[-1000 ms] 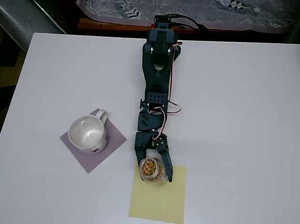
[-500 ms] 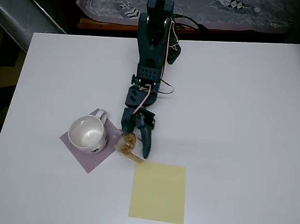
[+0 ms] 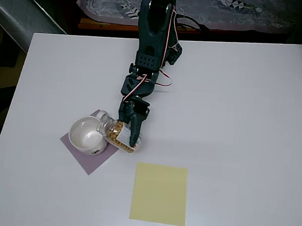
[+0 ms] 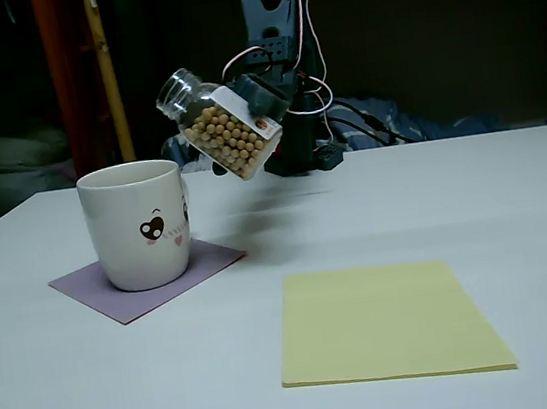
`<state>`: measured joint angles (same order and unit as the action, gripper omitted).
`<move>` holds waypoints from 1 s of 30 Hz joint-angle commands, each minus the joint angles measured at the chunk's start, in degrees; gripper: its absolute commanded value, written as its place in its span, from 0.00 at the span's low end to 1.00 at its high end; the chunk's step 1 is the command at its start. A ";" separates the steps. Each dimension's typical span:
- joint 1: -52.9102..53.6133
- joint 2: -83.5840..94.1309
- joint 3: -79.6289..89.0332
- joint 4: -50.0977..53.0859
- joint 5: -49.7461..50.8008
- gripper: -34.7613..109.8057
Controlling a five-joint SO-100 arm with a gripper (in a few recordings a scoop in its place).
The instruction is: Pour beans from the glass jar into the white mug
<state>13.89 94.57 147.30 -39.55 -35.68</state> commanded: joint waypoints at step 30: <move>2.90 -4.83 -11.07 11.60 22.06 0.26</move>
<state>15.12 87.63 138.08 -28.56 -15.03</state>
